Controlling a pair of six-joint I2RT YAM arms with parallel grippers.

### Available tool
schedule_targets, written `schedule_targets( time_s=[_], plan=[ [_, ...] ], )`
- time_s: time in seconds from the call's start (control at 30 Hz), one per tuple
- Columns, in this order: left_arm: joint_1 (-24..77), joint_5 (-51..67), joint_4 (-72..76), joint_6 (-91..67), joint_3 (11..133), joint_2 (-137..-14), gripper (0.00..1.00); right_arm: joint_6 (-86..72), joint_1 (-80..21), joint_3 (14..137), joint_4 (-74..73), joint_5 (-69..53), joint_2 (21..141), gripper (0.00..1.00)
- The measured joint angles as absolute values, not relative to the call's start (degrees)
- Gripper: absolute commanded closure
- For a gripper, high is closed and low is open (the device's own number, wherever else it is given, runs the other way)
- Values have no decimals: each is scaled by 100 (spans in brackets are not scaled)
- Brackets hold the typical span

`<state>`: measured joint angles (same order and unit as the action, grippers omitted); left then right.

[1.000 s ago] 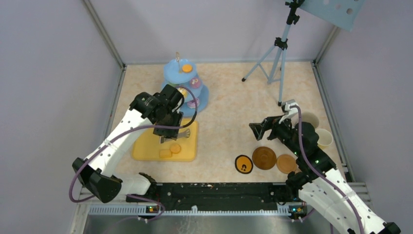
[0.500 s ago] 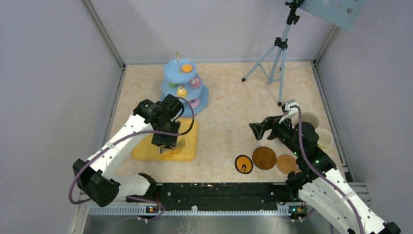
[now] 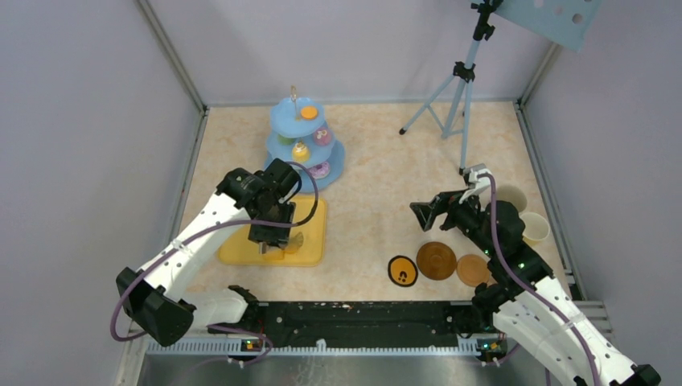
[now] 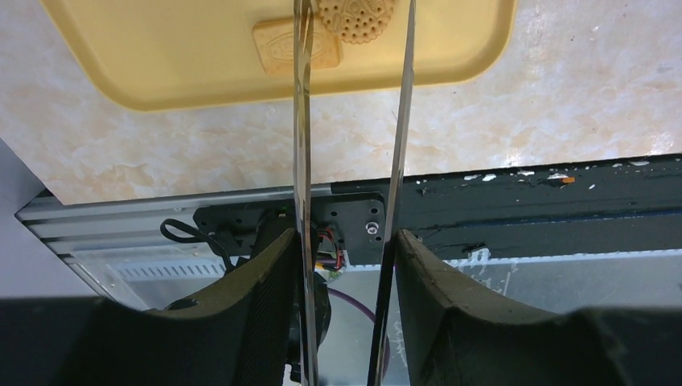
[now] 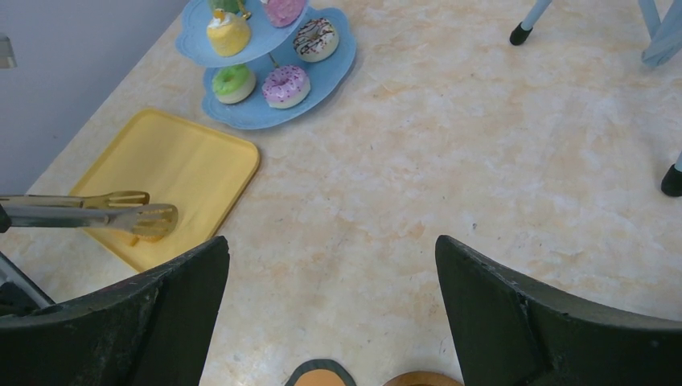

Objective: Serve the afternoon tea

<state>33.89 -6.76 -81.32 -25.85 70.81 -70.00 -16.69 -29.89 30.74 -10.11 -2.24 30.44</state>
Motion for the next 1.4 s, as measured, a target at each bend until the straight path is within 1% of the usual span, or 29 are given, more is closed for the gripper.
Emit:
schedule_targets(
  time_s=[0.07, 0.27, 0.47, 0.63, 1.1, 1.2, 1.4],
  plan=[
    [3389, -637, -8130, -2582, 7030, -6969, 49, -1669, -2989, 3074, -982, -228, 3044, 3],
    [3389, -585, -8132, -2539, 6886, -6938, 55, -1669, -2989, 3074, -958, -235, 3044, 3],
    [3395, -585, -8130, -2521, 6884, -6963, 50, -1669, -2989, 3074, -956, -235, 3044, 3],
    [3435, -572, -8123, -2495, 6877, -6991, 49, -1669, -2989, 3074, -956, -235, 3044, 3],
    [3564, -534, -8141, -2412, 6761, -7035, 63, -1669, -2989, 3074, -954, -233, 3046, 3],
    [3568, -617, -8191, -2418, 7124, -7168, 65, -1671, -2989, 3074, -945, -233, 3057, 3],
    [3570, -1011, -8162, -2449, 8396, -7363, 68, -1669, -2989, 3074, -943, -235, 3131, 3]
  ],
)
